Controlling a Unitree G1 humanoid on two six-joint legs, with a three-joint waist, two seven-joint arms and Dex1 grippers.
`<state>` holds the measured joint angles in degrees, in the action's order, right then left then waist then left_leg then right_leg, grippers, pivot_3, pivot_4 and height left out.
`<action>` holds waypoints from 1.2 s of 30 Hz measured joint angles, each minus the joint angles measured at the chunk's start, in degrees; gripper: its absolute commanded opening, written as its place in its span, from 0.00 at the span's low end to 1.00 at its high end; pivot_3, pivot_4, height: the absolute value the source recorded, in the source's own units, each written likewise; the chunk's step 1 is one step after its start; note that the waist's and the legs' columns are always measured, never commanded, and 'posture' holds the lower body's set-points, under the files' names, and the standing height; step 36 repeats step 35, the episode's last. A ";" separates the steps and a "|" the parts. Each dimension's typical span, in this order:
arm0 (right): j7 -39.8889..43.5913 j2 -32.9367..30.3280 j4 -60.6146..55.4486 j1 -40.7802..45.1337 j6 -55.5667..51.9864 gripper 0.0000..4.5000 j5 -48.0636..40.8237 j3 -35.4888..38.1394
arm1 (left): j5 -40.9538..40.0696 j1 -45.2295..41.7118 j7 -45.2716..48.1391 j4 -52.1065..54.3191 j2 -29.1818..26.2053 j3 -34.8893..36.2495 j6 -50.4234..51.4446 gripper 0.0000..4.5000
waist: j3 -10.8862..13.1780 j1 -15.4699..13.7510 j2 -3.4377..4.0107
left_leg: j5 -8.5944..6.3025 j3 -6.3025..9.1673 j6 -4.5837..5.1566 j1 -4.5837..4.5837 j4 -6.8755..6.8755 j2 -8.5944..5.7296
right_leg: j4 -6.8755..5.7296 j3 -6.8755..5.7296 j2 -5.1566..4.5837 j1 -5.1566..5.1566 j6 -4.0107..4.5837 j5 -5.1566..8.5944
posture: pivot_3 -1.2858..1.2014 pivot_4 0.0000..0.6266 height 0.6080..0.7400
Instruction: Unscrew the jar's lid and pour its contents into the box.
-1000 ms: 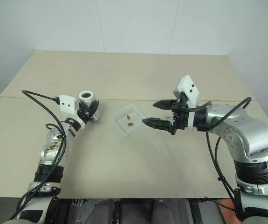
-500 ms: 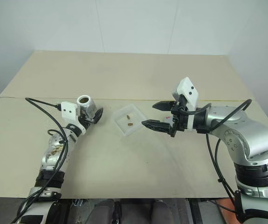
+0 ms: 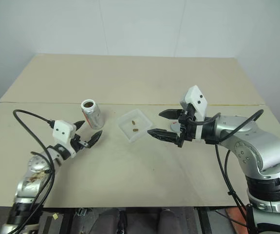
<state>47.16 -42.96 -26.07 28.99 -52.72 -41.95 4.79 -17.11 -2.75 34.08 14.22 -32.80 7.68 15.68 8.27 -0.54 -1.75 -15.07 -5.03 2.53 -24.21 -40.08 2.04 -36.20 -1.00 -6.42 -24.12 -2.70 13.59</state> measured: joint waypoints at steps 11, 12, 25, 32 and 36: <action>2.69 -2.74 -0.30 -3.71 4.11 1.00 0.89 0.66 | -22.63 0.89 33.07 4.42 -20.88 14.22 4.52 0.99 | 0.00 -0.02 0.02 | 0.00 -0.14 -0.01 0.12 0.12 -0.03 | 0.14 0.07 0.03 0.01 0.06 0.04 | 0.52 0.24 1.00; 2.92 -3.20 -0.23 -3.95 4.67 1.00 1.13 0.79 | -23.36 0.25 34.93 3.66 -21.57 14.36 4.50 0.99 | 0.00 -0.03 0.02 | 0.00 -0.15 -0.01 0.14 0.13 -0.03 | 0.14 0.07 0.03 0.01 0.05 0.05 | 0.52 0.24 1.00; 2.82 -5.01 -0.97 -7.96 6.12 1.00 1.34 3.00 | -27.26 -4.62 37.67 0.89 -21.36 14.98 7.07 0.99 | 0.00 -0.04 0.02 | 0.01 -0.18 -0.01 0.15 0.16 -0.01 | 0.15 0.11 0.06 0.01 0.06 0.05 | 0.52 0.24 1.00; 1.41 -4.96 -2.58 -9.74 6.34 1.00 1.34 3.14 | -27.76 -5.55 36.91 0.89 -20.53 14.92 7.26 0.99 | 0.00 -0.06 0.02 | 0.01 -0.19 -0.01 0.15 0.17 -0.01 | 0.12 0.13 0.06 0.01 0.06 0.05 | 0.52 0.24 1.00; 0.67 -4.95 -3.27 -9.95 6.35 1.00 1.29 3.14 | -27.94 -5.56 36.71 0.89 -20.12 14.91 7.72 0.99 | 0.00 -0.06 0.02 | 0.01 -0.19 -0.01 0.15 0.16 0.00 | 0.14 0.13 0.07 0.01 0.06 0.05 | 0.52 0.24 1.00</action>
